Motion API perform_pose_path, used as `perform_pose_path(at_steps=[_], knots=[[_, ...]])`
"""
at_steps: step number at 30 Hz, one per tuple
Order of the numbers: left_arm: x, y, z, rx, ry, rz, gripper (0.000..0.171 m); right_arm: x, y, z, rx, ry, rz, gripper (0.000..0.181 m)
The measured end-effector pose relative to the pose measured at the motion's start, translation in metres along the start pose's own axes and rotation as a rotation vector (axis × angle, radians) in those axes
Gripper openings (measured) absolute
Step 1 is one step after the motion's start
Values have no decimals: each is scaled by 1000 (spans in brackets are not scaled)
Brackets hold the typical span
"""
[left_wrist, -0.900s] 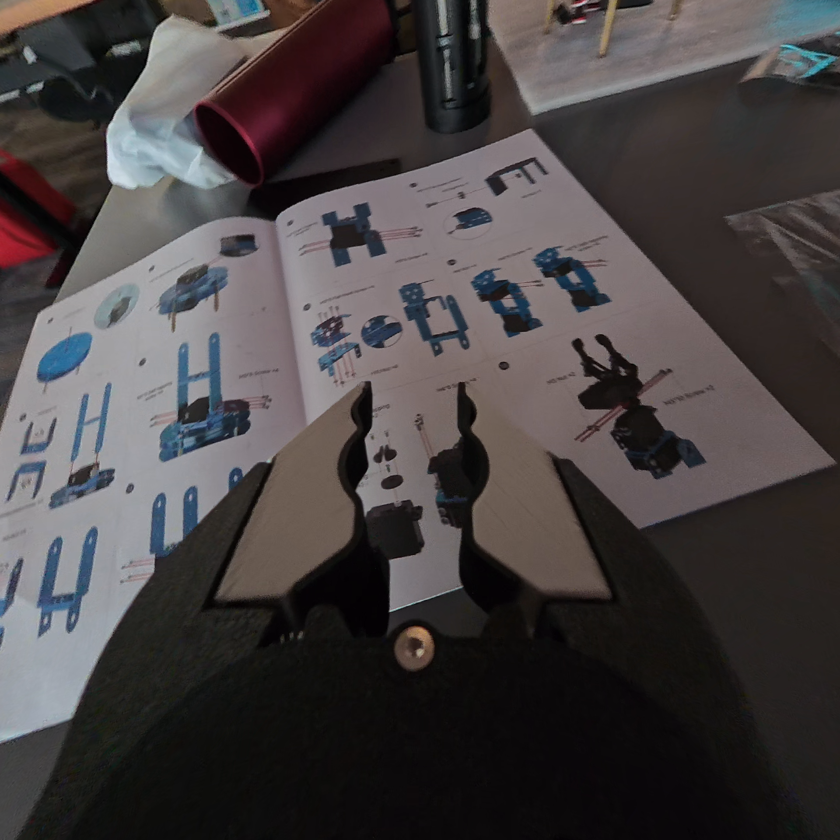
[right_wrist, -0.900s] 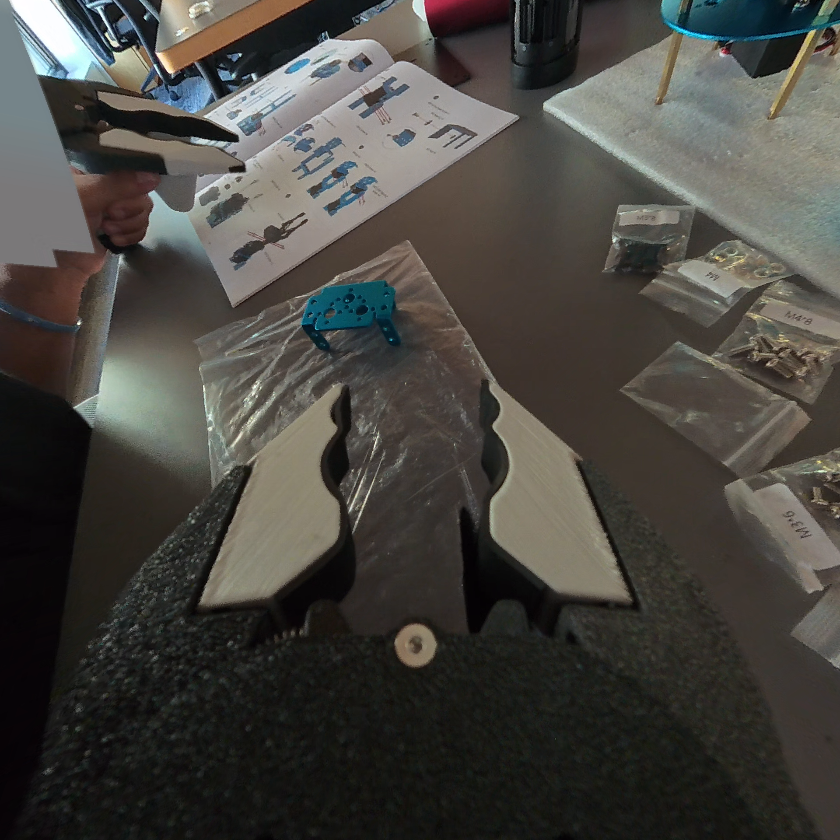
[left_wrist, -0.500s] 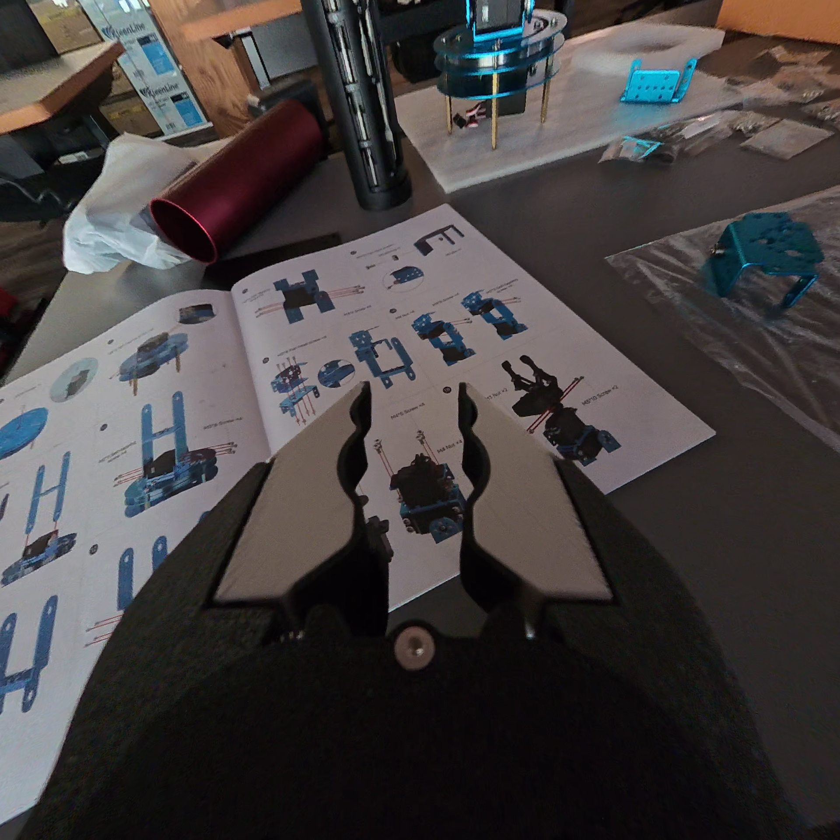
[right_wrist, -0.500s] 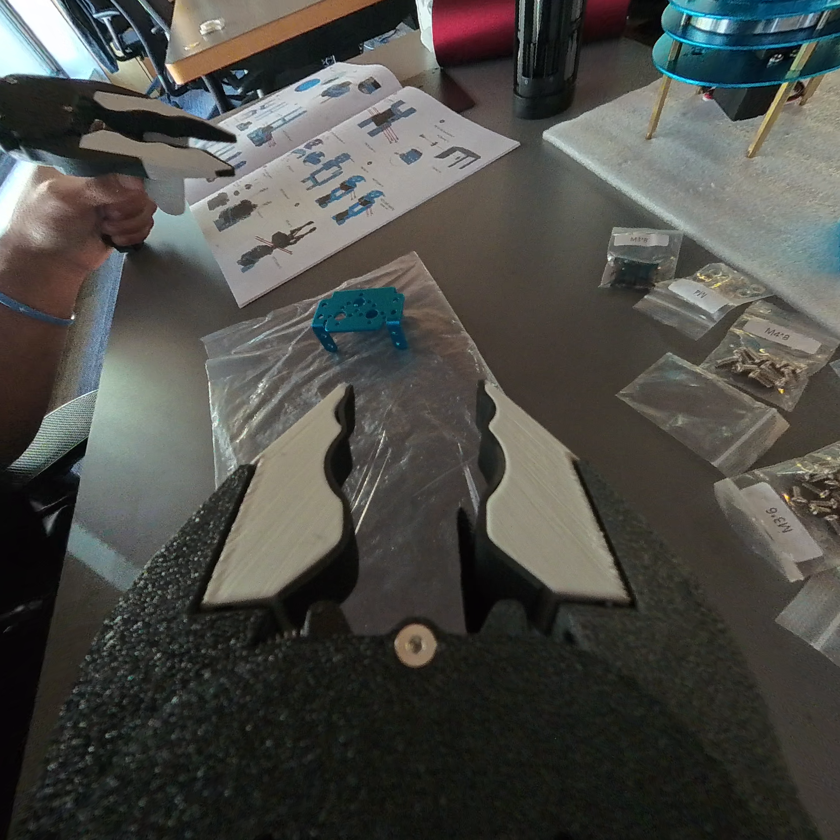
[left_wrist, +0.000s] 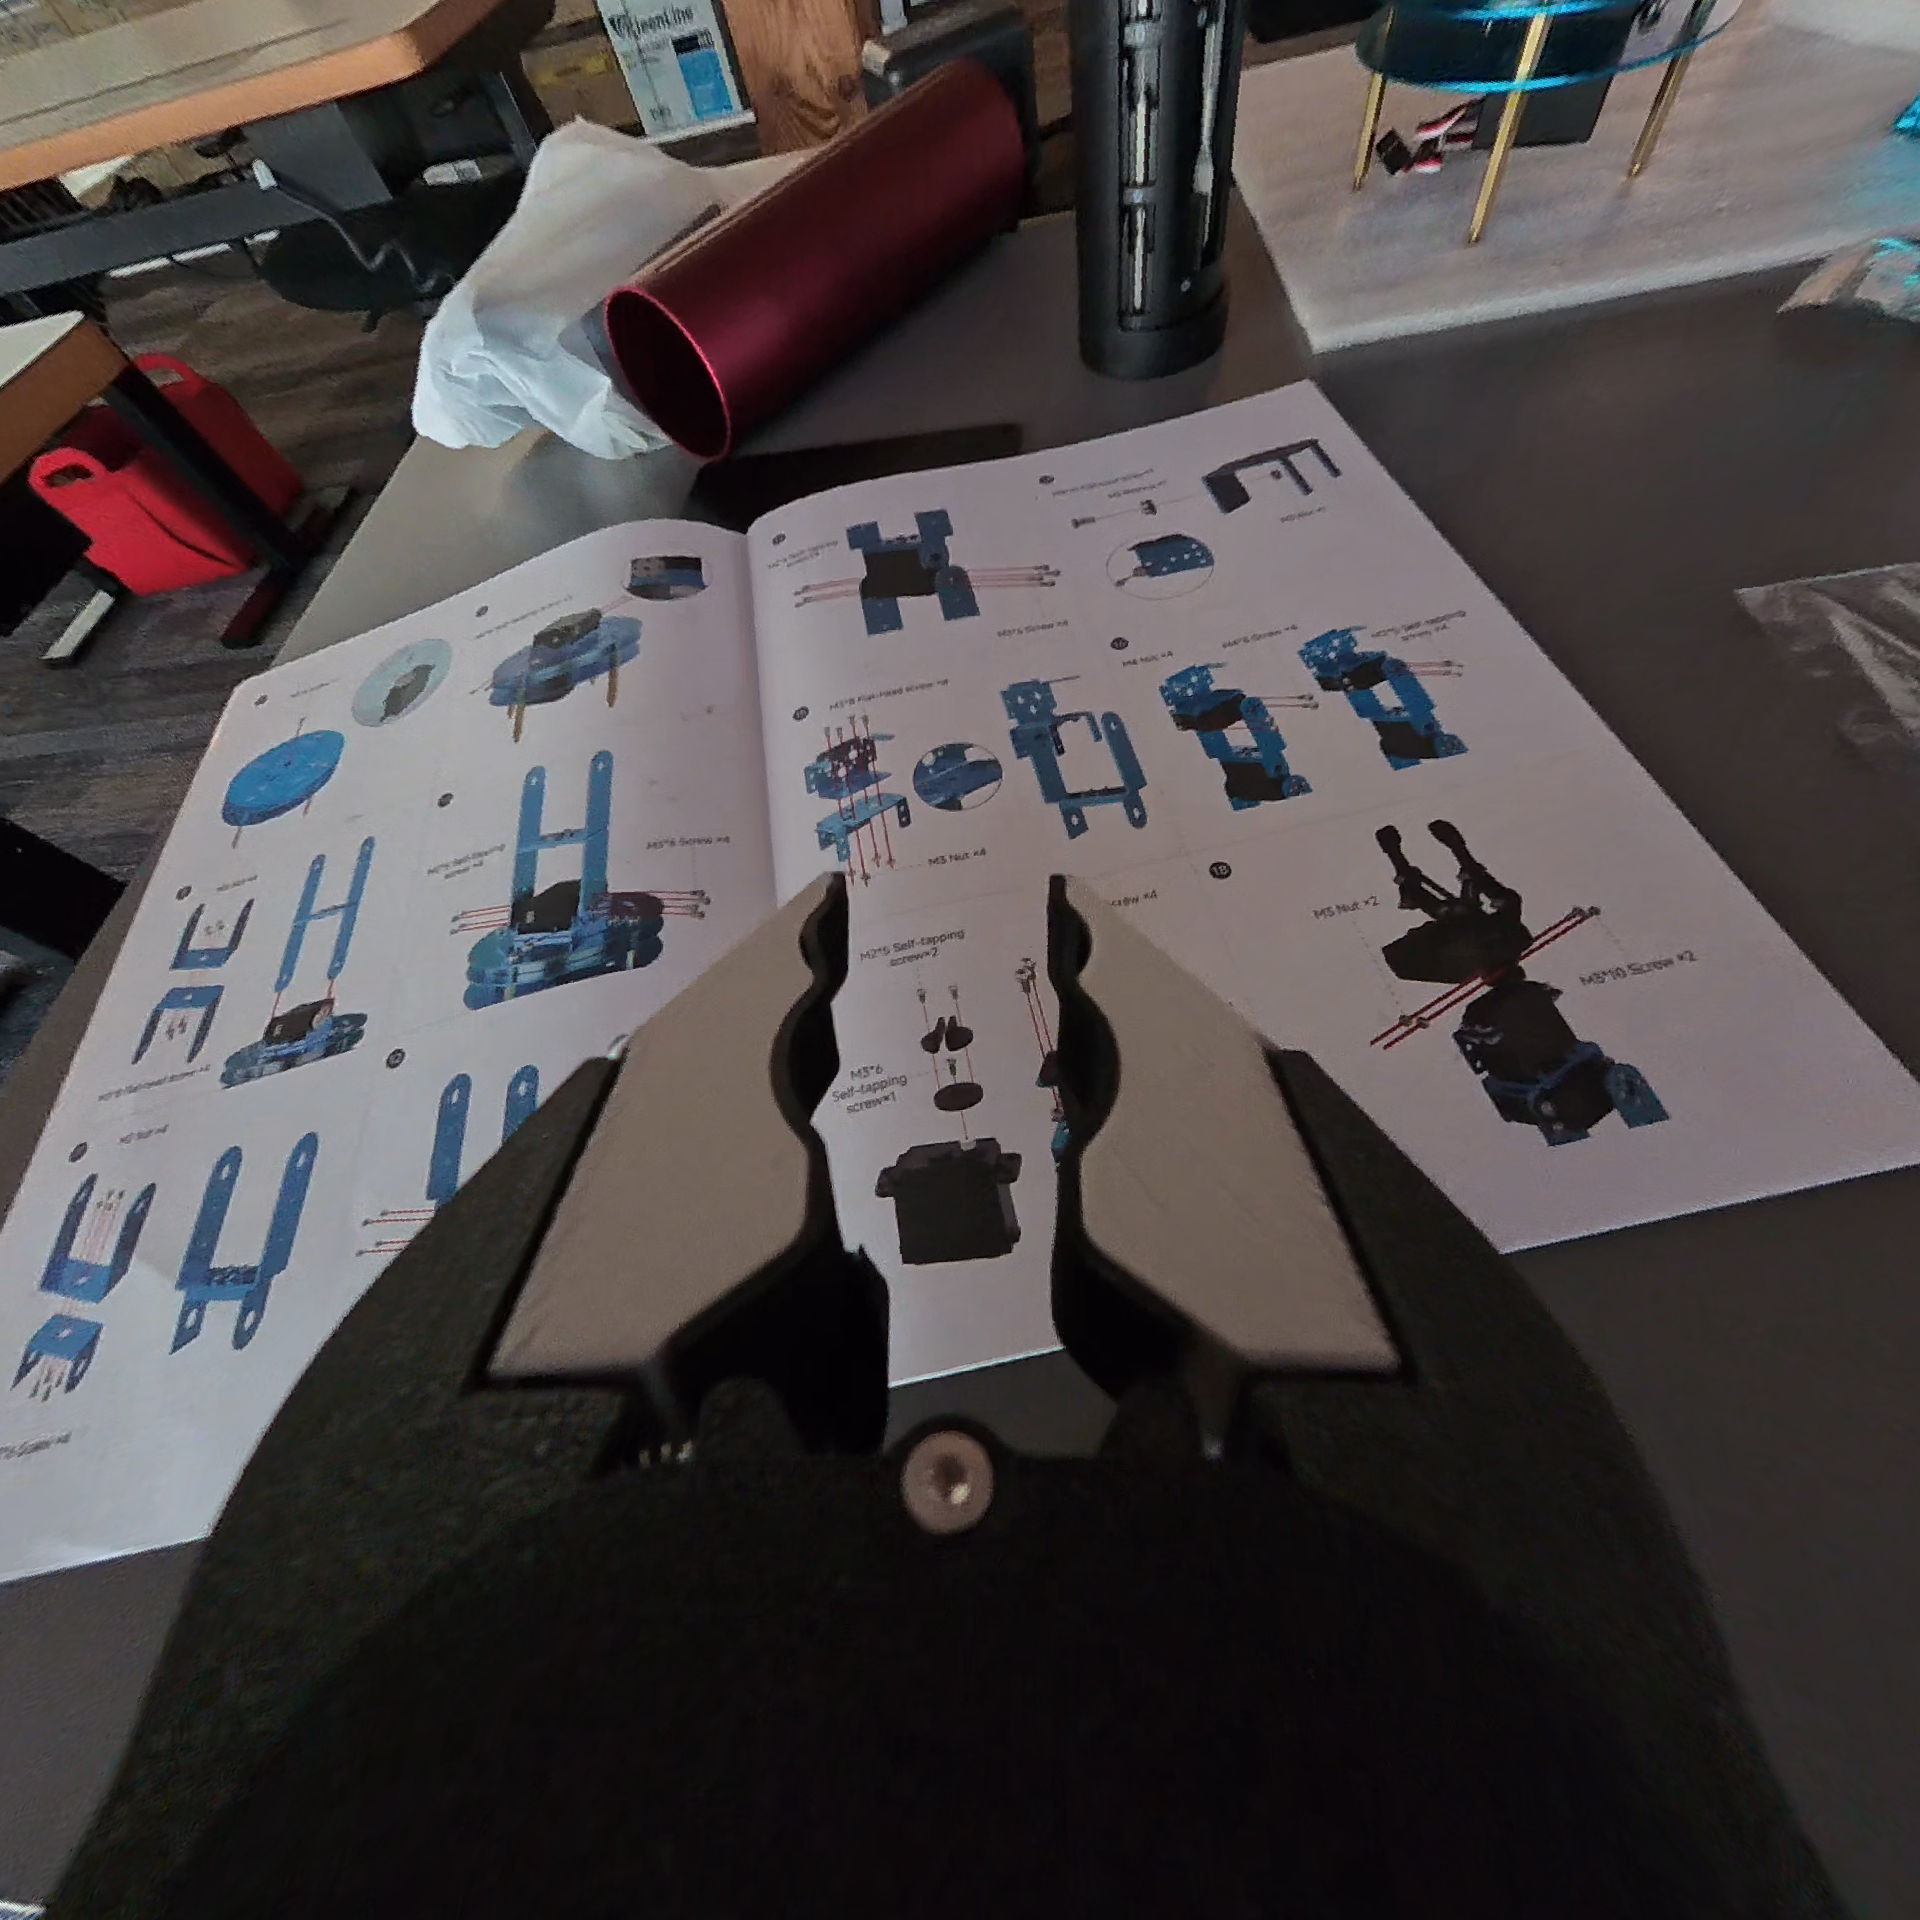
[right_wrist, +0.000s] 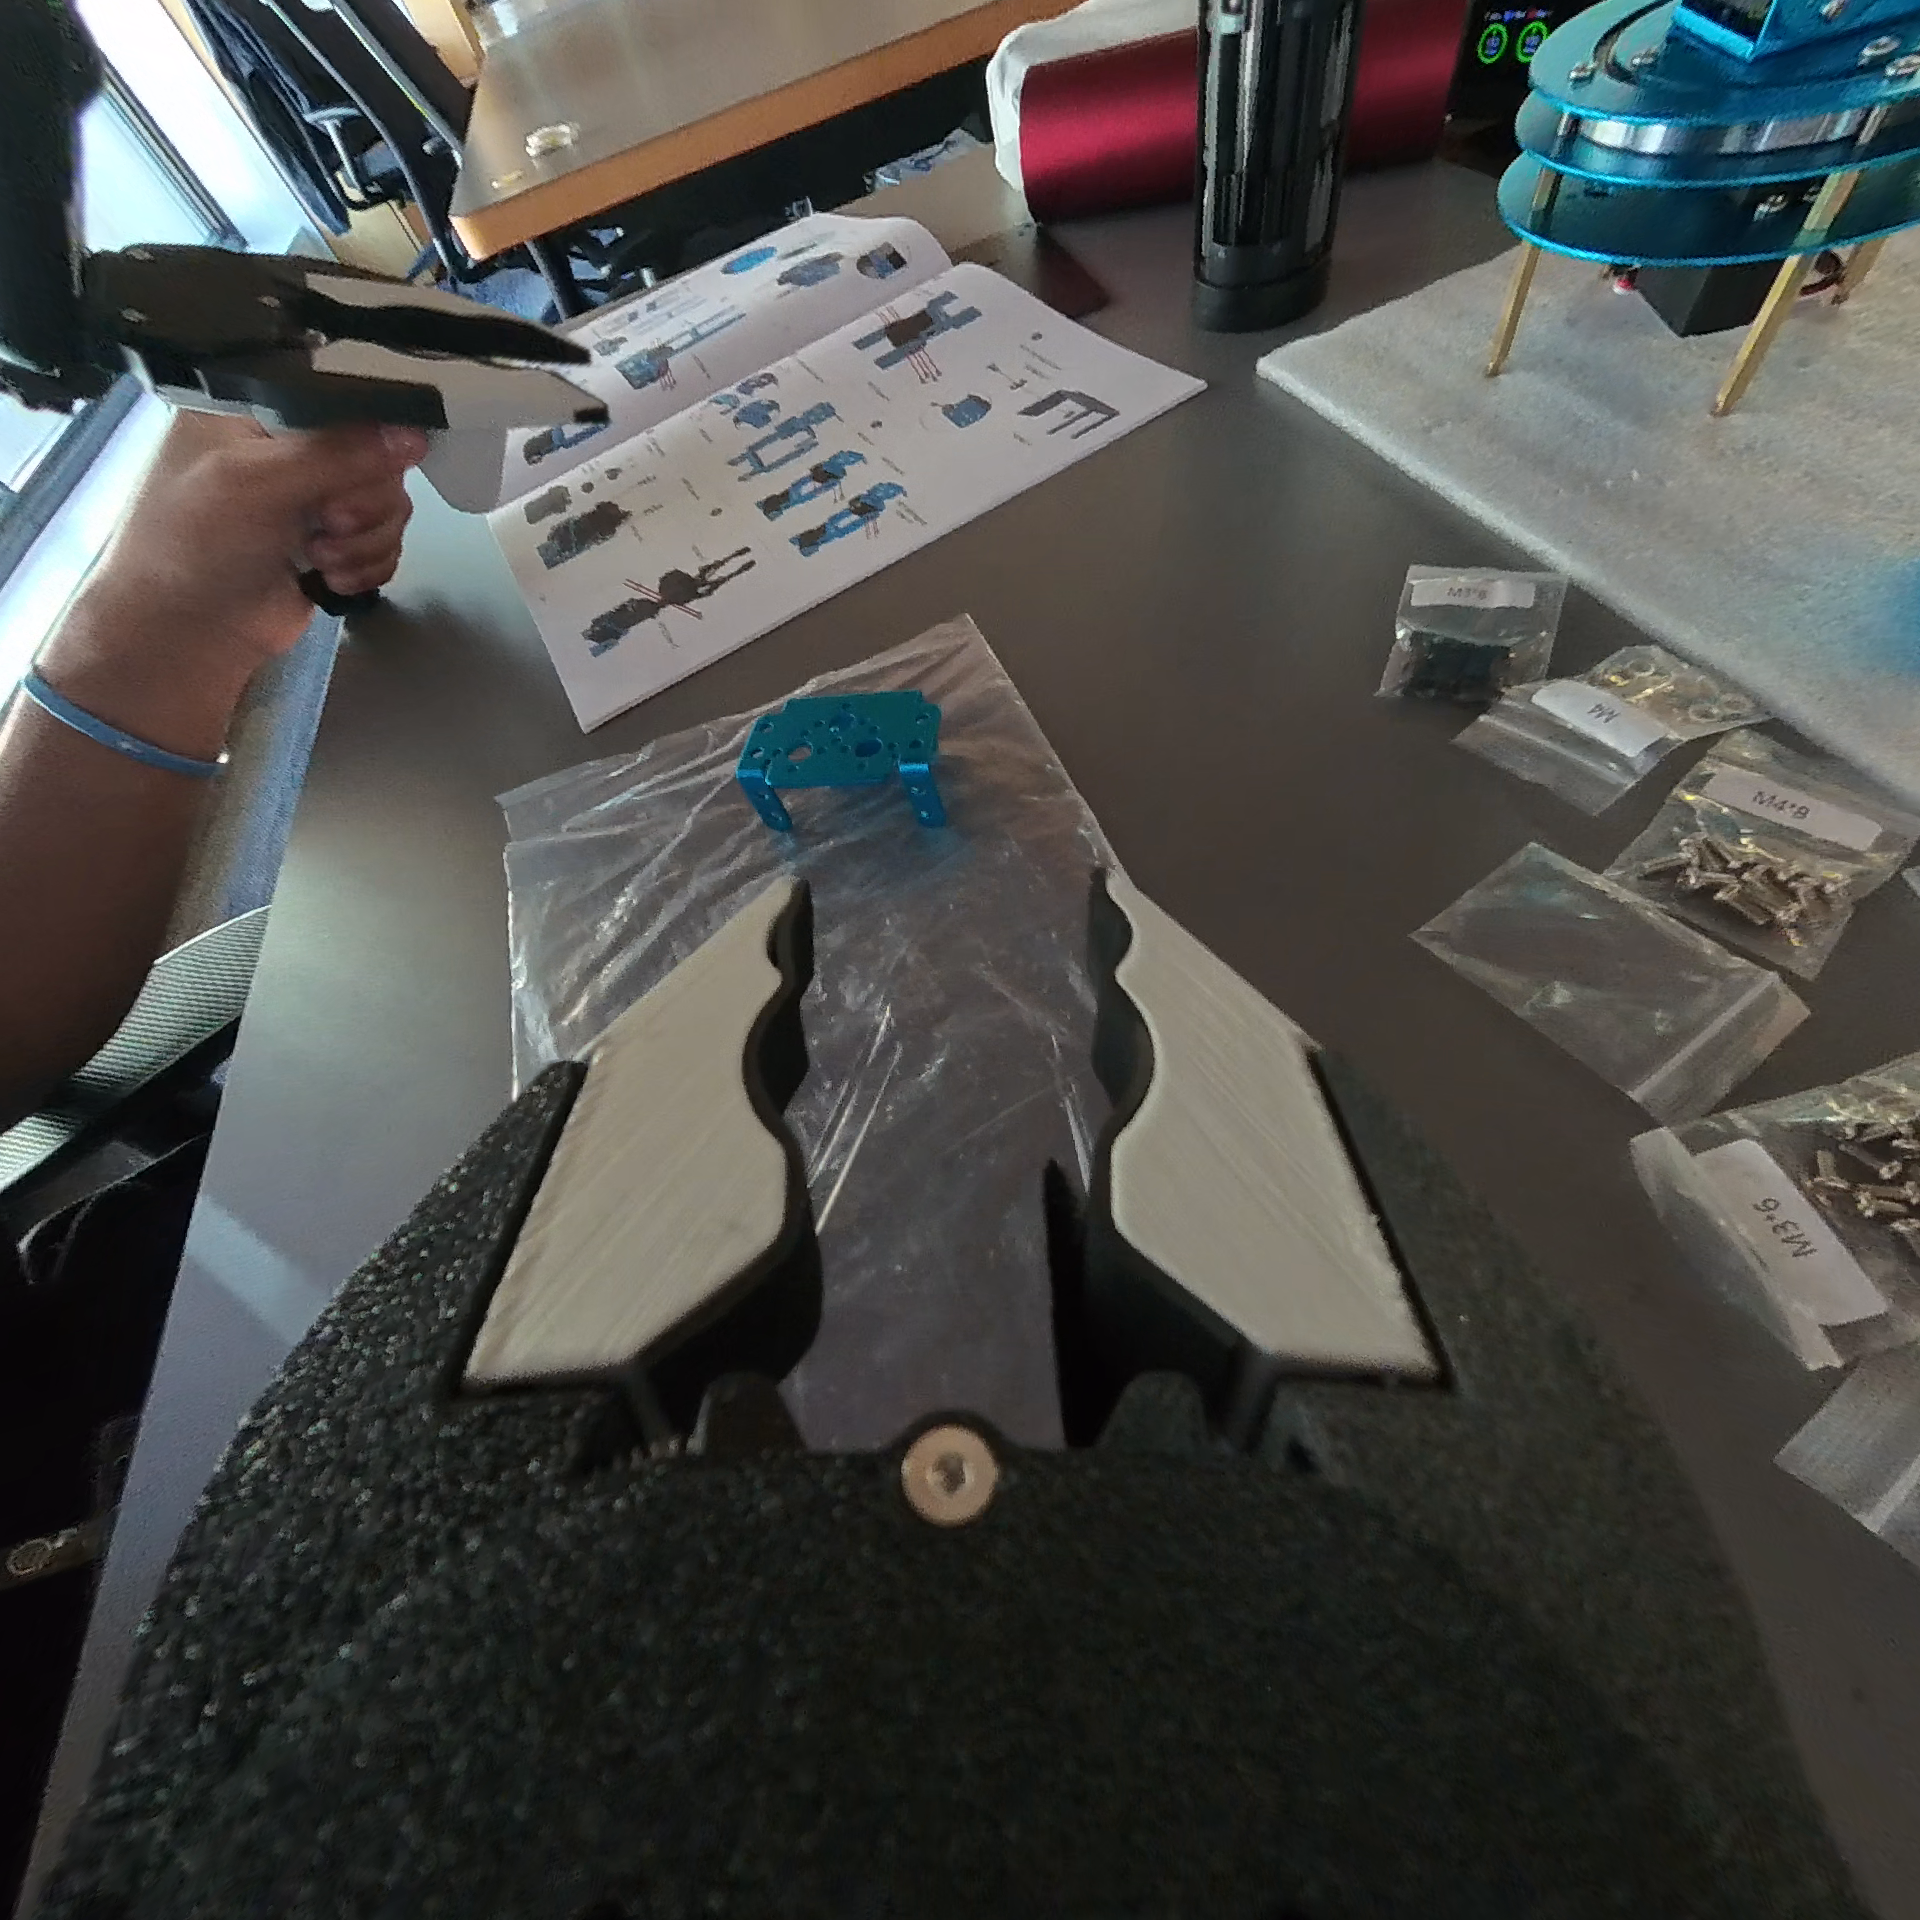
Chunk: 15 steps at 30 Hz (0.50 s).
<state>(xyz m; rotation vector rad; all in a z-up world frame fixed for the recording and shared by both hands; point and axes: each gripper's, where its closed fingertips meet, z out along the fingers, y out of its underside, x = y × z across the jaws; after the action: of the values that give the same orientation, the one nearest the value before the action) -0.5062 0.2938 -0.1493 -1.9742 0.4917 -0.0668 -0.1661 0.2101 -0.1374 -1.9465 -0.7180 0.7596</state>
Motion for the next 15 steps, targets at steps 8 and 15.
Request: perform_pose_path(at_steps=[8, 15], knots=[[5, 3, 3, -25, 27, 11, 38, -2, 3, 2, -20, -16, 4, 53], [8, 5, 4, -40, 7, 72, 38, -2, 1, 1, -9, -26, 16, 52]])
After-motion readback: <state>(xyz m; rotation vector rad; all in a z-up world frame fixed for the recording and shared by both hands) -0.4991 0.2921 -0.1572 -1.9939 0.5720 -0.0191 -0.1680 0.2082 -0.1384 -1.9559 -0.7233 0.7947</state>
